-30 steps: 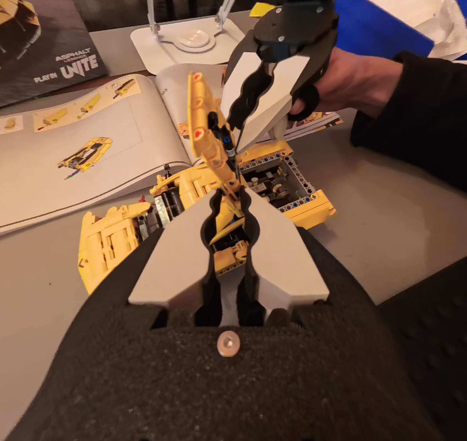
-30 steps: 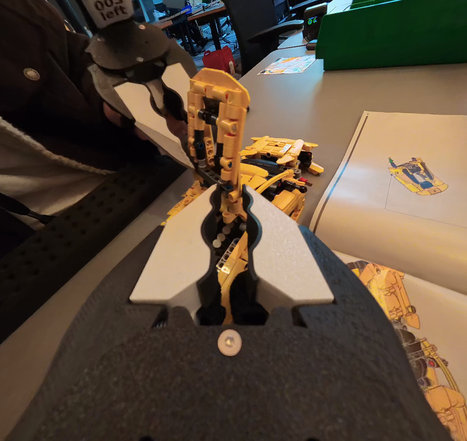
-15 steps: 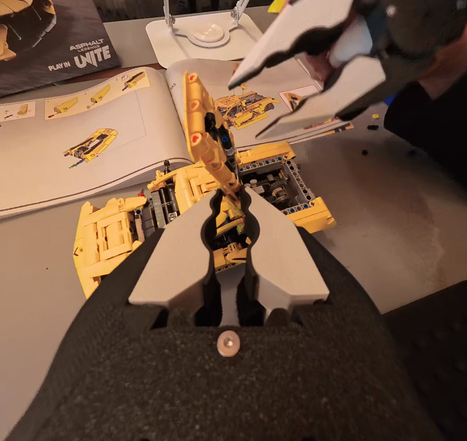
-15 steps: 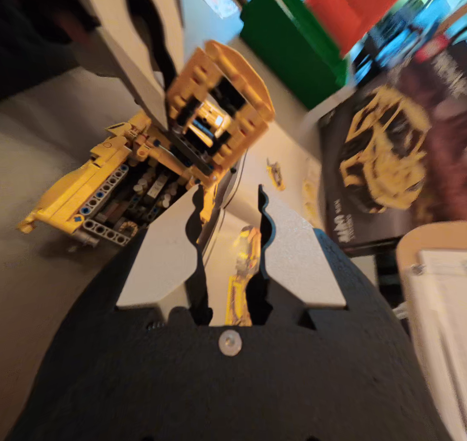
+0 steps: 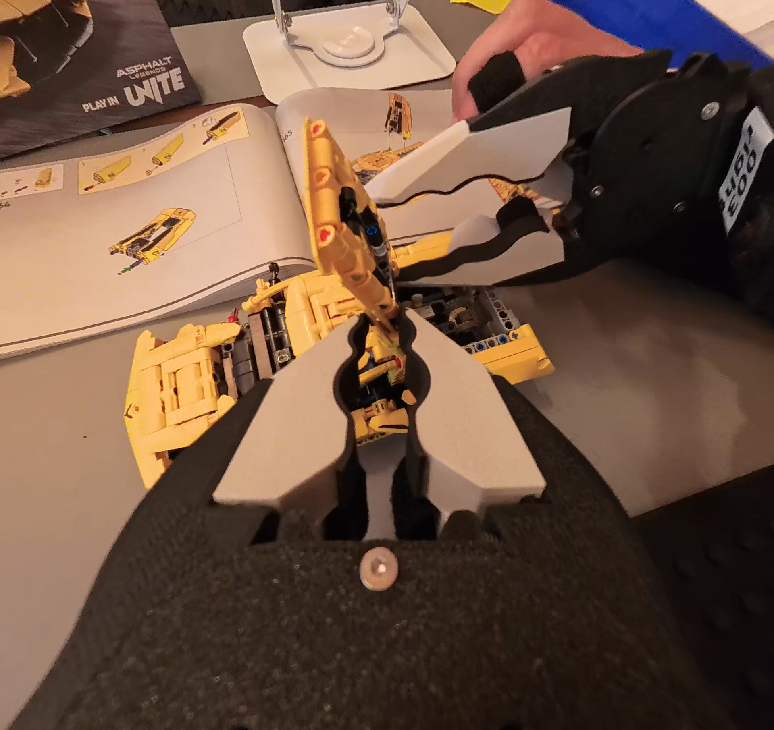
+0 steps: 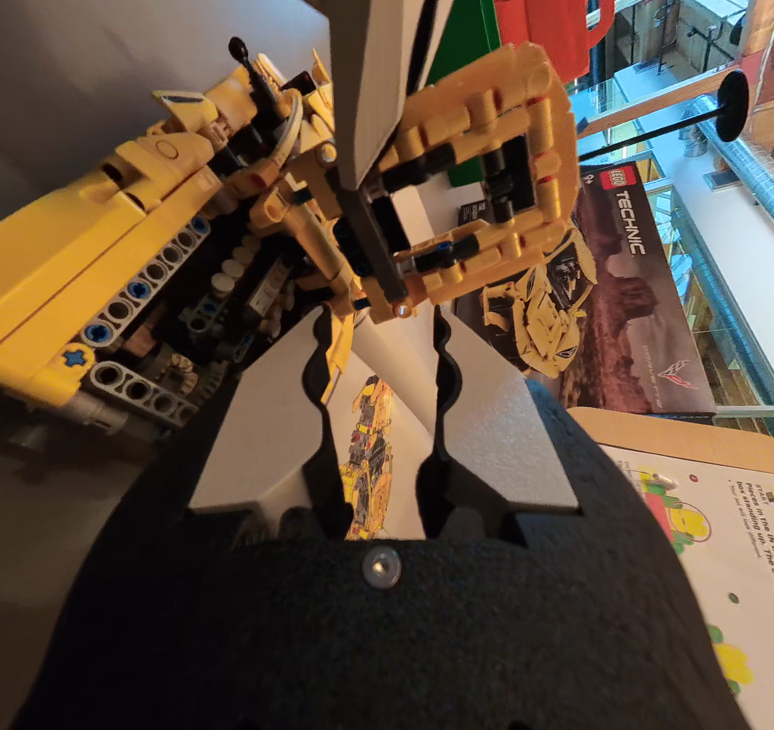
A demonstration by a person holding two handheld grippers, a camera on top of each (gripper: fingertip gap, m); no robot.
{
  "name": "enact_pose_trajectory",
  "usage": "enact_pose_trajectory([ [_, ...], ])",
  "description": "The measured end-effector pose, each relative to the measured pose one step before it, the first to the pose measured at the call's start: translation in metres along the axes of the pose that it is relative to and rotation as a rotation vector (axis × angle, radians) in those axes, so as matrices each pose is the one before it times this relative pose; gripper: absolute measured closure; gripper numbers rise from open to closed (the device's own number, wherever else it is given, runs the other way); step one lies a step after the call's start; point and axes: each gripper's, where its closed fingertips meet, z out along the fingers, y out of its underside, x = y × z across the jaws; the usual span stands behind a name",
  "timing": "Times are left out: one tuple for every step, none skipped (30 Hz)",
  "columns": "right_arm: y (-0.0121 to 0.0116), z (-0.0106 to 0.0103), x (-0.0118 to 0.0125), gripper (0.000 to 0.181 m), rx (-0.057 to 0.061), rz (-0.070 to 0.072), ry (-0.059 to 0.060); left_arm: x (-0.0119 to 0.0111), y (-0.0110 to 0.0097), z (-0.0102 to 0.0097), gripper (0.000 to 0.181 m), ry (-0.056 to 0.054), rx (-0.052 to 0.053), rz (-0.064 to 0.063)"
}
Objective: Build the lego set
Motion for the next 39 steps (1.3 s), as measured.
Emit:
enact_pose_trajectory([
  [-0.00112, -0.00072, 0.00060, 0.135, 0.0094, 0.0130, -0.0051, 0.00026, 0.00030, -0.00001, 0.168, 0.0025, -0.0008, -0.0032],
  [-0.00045, -0.00013, -0.00010, 0.136, 0.0012, 0.0088, -0.0048, 0.00051, 0.00035, 0.00008, 0.168, 0.0019, -0.0017, -0.0011],
  [0.00009, 0.00067, -0.00098, 0.136, -0.0036, -0.0037, -0.0027, 0.00056, 0.00020, -0.00006, 0.168, 0.0023, -0.0029, -0.0004],
  [-0.00056, 0.00063, -0.00243, 0.139, -0.0024, -0.0115, -0.0033, 0.00029, -0.00005, -0.00009, 0.168, 0.0011, -0.0027, 0.0005],
  [-0.00020, 0.00081, -0.00036, 0.141, -0.0063, -0.0025, 0.0142, 0.00023, -0.00016, -0.00001, 0.168, 0.0027, -0.0023, 0.0005],
  [0.00001, 0.00054, 0.00025, 0.142, -0.0063, -0.0058, 0.0094, 0.00003, 0.00007, -0.00027, 0.168, 0.0027, -0.0016, -0.0012],
  [-0.00039, 0.00001, 0.00009, 0.142, 0.0014, -0.0020, 0.0013, 0.00012, 0.00019, -0.00021, 0.168, 0.0025, -0.0022, -0.0018],
  [-0.00016, -0.00047, -0.00011, 0.142, 0.0024, 0.0055, -0.0058, 0.00025, 0.00022, -0.00011, 0.168, 0.0017, -0.0016, -0.0002],
  [-0.00026, -0.00016, -0.00028, 0.142, 0.0027, 0.0078, -0.0074, 0.00020, 0.00002, -0.00010, 0.168, -0.0001, -0.0006, 0.0021],
  [-0.00022, -0.00018, -0.00020, 0.142, -0.0001, 0.0037, -0.0016, 0.00057, 0.00000, -0.00005, 0.168, -0.0011, -0.0016, 0.0049],
  [-0.00006, -0.00006, -0.00010, 0.143, -0.0019, 0.0003, 0.0019, 0.00055, -0.00003, -0.00008, 0.168, -0.0021, -0.0022, 0.0077],
  [-0.00022, -0.00004, -0.00008, 0.143, 0.0002, -0.0028, 0.0013, 0.00043, 0.00026, -0.00004, 0.168, -0.0023, -0.0032, 0.0088],
  [-0.00010, -0.00034, 0.00008, 0.143, 0.0008, -0.0075, 0.0004, 0.00039, 0.00017, -0.00012, 0.168, -0.0016, -0.0032, 0.0075],
  [-0.00016, -0.00048, -0.00001, 0.143, 0.0013, -0.0048, -0.0026, 0.00027, 0.00005, -0.00026, 0.168, -0.0009, -0.0024, 0.0070],
  [-0.00025, -0.00024, -0.00017, 0.143, 0.0015, 0.0032, -0.0034, 0.00029, 0.00004, -0.00021, 0.168, -0.0009, -0.0027, 0.0060],
  [-0.00046, -0.00004, -0.00028, 0.142, 0.0019, 0.0046, -0.0028, 0.00038, -0.00003, -0.00042, 0.168, 0.0008, -0.0017, 0.0023],
  [-0.00041, -0.00002, -0.00031, 0.142, 0.0025, 0.0047, -0.0016, 0.00013, -0.00014, -0.00036, 0.168, 0.0013, -0.0011, -0.0003],
  [-0.00008, 0.00003, -0.00003, 0.142, 0.0008, 0.0029, -0.0013, -0.00018, -0.00006, -0.00027, 0.168, 0.0011, 0.0000, -0.0020],
  [0.00006, -0.00012, -0.00003, 0.142, -0.0007, 0.0012, -0.0018, -0.00015, -0.00016, 0.00002, 0.168, 0.0010, 0.0015, -0.0035],
  [0.00019, -0.00013, 0.00009, 0.142, -0.0014, 0.0002, -0.0008, -0.00033, -0.00037, 0.00000, 0.168, -0.0011, 0.0027, -0.0011],
  [0.00029, -0.00001, 0.00014, 0.141, -0.0012, -0.0010, 0.0008, -0.00084, -0.00061, -0.00003, 0.168, -0.0055, 0.0042, 0.0034],
  [0.00046, 0.00033, -0.00055, 0.140, -0.0028, 0.0013, -0.0026, -0.00149, -0.00100, -0.00024, 0.168, -0.0077, 0.0047, 0.0083],
  [0.00009, 0.00028, 0.00017, 0.139, -0.0004, 0.0055, 0.0004, -0.00116, -0.00117, -0.00043, 0.168, -0.0051, 0.0054, 0.0050],
  [-0.00027, 0.00017, 0.00024, 0.139, 0.0021, 0.0070, 0.0000, -0.00076, -0.00141, -0.00073, 0.168, -0.0022, 0.0104, 0.0002],
  [-0.00040, -0.00014, -0.00021, 0.140, 0.0029, 0.0075, -0.0035, 0.00034, -0.00043, -0.00045, 0.168, 0.0019, 0.0053, -0.0017],
  [-0.00037, -0.00025, 0.00021, 0.141, 0.0026, 0.0035, -0.0005, 0.00096, 0.00079, 0.00001, 0.168, 0.0037, -0.0021, -0.0016],
  [-0.00009, -0.00006, -0.00006, 0.142, 0.0018, -0.0024, 0.0018, 0.00072, 0.00040, 0.00004, 0.168, 0.0012, 0.0020, -0.0021],
  [-0.00006, 0.00014, -0.00001, 0.142, 0.0006, -0.0030, 0.0032, 0.00030, 0.00007, 0.00003, 0.168, -0.0003, 0.0030, -0.0011],
  [0.00012, 0.00032, -0.00004, 0.142, -0.0011, -0.0019, 0.0019, 0.00002, -0.00061, -0.00027, 0.168, -0.0002, 0.0059, -0.0030],
  [0.00022, 0.00014, -0.00015, 0.142, -0.0008, 0.0009, 0.0001, -0.00001, -0.00064, -0.00010, 0.168, 0.0015, 0.0050, -0.0033],
  [-0.00017, 0.00003, 0.00008, 0.142, 0.0020, 0.0048, -0.0004, 0.00016, 0.00048, 0.00031, 0.168, 0.0023, -0.0036, -0.0002],
  [-0.00021, -0.00005, 0.00002, 0.142, 0.0033, 0.0052, -0.0015, -0.00006, -0.00034, -0.00028, 0.168, 0.0021, 0.0030, -0.0025],
  [-0.00021, -0.00003, 0.00007, 0.142, 0.0031, 0.0024, 0.0000, 0.00024, -0.00046, -0.00045, 0.168, 0.0043, 0.0053, -0.0059],
  [-0.00002, -0.00004, 0.00003, 0.142, 0.0021, 0.0005, 0.0009, 0.00014, -0.00026, 0.00001, 0.168, 0.0035, 0.0036, -0.0056],
  [0.00022, 0.00016, 0.00004, 0.142, 0.0005, 0.0040, -0.0008, -0.00022, -0.00036, 0.00006, 0.168, 0.0012, 0.0056, -0.0036],
  [0.00008, -0.00006, 0.00016, 0.141, 0.0000, 0.0071, -0.0014, 0.00012, 0.00027, 0.00064, 0.168, 0.0021, 0.0015, -0.0013],
  [0.00020, 0.00001, 0.00004, 0.141, 0.0006, 0.0061, -0.0019, 0.00018, 0.00032, 0.00062, 0.168, 0.0033, 0.0021, -0.0053],
  [0.00011, -0.00002, 0.00001, 0.141, 0.0029, 0.0057, -0.0009, 0.00035, 0.00024, 0.00043, 0.168, 0.0047, 0.0040, -0.0085],
  [0.00002, -0.00008, -0.00002, 0.141, 0.0019, 0.0030, -0.0008, 0.00031, 0.00098, 0.00053, 0.168, 0.0038, -0.0029, -0.0036],
])
